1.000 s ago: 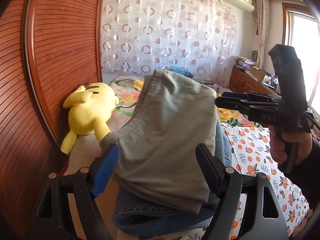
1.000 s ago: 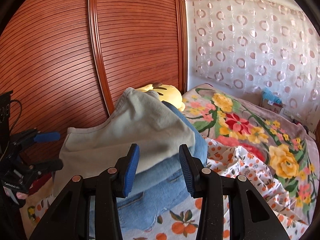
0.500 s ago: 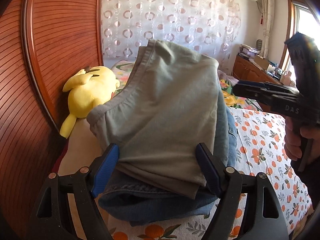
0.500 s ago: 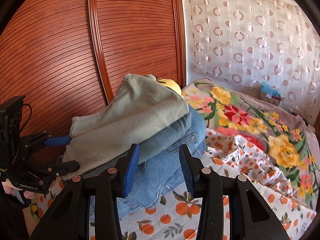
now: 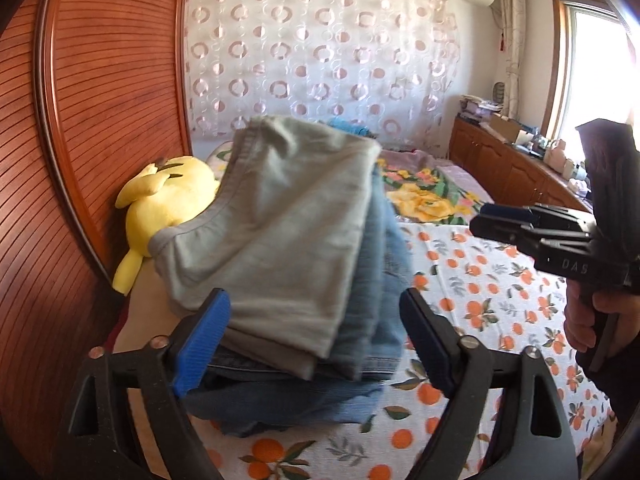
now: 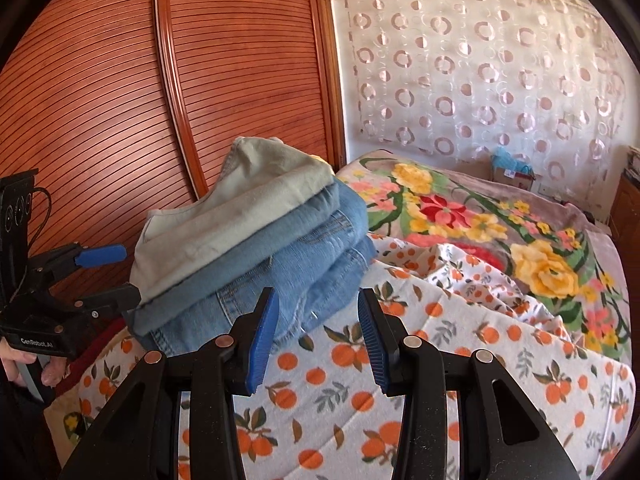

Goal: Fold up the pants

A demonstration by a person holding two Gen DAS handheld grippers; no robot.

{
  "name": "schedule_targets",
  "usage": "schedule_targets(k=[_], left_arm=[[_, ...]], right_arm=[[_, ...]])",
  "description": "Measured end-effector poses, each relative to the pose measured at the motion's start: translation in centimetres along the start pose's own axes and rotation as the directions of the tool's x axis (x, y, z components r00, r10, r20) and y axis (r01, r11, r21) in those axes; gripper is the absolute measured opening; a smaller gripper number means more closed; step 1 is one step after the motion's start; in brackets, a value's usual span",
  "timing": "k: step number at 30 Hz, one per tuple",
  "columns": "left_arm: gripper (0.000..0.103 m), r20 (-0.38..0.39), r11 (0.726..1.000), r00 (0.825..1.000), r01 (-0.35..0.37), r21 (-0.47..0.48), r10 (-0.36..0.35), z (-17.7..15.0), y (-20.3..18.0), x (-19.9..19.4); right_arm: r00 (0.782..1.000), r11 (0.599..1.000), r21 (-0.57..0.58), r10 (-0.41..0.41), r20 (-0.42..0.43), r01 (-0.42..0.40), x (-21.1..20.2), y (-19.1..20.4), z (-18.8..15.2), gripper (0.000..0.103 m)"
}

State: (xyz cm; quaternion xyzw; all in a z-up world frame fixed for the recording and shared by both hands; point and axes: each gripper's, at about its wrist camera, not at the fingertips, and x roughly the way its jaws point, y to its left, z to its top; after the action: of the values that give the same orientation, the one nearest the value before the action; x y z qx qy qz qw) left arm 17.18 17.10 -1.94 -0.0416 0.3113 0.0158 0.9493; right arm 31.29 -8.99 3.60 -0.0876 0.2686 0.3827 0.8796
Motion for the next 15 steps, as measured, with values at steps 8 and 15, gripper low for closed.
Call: schedule_targets(k=[8, 15], left_arm=[[0.096, 0.03, 0.999, 0.999, 0.03, 0.031, -0.03, 0.0, -3.4, -0.8], [0.096, 0.028, 0.993, 0.996, 0.079, 0.085, -0.082, -0.4, -7.2, -1.4]], right_arm=[[0.998, 0.997, 0.043, -0.057, 0.02, 0.056, -4.4, -0.1, -2.1, 0.043], [0.991, 0.988, 0.091, -0.131, 0.028, 0.128, -8.2, 0.3, -4.3, 0.043]])
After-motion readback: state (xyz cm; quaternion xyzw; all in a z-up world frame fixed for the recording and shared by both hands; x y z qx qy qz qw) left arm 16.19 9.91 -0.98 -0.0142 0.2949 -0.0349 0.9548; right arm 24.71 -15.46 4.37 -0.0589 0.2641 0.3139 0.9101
